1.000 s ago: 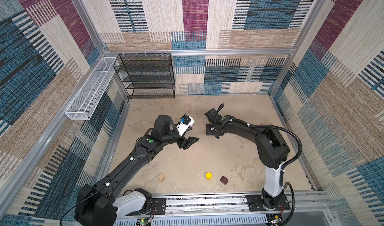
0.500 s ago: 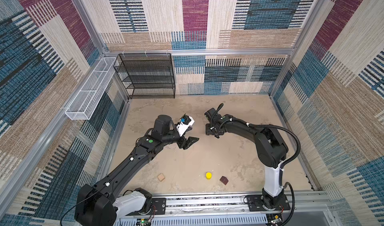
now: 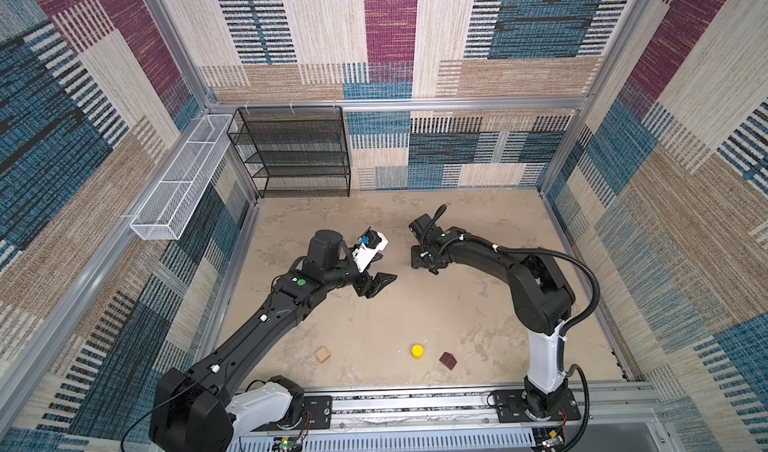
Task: Build the wood block tower
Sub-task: 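Lower the long wooden block with the right gripper onto the cow block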
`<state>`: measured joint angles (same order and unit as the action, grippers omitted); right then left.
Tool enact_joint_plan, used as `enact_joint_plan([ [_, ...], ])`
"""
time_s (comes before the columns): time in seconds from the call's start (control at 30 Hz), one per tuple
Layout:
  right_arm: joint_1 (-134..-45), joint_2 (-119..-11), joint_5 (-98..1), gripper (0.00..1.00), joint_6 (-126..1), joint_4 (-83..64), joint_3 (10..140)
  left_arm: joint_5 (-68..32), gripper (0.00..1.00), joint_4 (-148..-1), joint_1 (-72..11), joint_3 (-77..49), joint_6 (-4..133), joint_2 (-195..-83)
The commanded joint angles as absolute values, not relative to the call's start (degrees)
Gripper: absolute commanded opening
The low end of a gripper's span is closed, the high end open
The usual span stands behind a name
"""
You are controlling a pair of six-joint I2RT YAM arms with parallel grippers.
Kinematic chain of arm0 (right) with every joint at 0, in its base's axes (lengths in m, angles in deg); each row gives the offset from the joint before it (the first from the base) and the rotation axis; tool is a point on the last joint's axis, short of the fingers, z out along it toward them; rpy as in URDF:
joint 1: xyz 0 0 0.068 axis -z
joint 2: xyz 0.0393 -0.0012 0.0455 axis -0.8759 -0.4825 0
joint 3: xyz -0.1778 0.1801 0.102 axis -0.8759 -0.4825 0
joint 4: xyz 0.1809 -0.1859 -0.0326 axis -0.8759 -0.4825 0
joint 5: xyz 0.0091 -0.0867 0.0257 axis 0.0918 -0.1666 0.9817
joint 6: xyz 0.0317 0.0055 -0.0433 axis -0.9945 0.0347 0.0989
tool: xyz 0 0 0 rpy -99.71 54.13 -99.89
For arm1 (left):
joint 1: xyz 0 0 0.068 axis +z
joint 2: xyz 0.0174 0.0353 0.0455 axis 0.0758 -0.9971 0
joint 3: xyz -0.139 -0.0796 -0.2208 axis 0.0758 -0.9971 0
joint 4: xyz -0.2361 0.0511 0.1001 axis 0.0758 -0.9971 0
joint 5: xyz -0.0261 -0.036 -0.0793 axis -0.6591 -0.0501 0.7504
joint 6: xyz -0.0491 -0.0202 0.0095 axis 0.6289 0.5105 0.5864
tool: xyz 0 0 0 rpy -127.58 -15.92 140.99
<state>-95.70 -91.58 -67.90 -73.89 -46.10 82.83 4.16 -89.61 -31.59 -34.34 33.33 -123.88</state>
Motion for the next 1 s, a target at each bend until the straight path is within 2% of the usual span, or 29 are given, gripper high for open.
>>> enact_joint_plan([
  [0.0,-95.7,-91.7,-68.3,0.38,-73.6,-46.6,83.6,3.8,0.77,-89.4,-31.6,-34.3,33.8,-123.7],
  [0.5,-95.7,-92.7,-68.5,0.4,-72.8,-47.7,84.9,4.0,0.77,-89.4,-31.5,-34.3,33.8,-124.0],
  [0.97,-95.6,-93.2,-69.3,0.47,-72.7,-48.1,85.6,4.0,0.77,-89.4,-31.4,-34.4,33.9,-124.0],
])
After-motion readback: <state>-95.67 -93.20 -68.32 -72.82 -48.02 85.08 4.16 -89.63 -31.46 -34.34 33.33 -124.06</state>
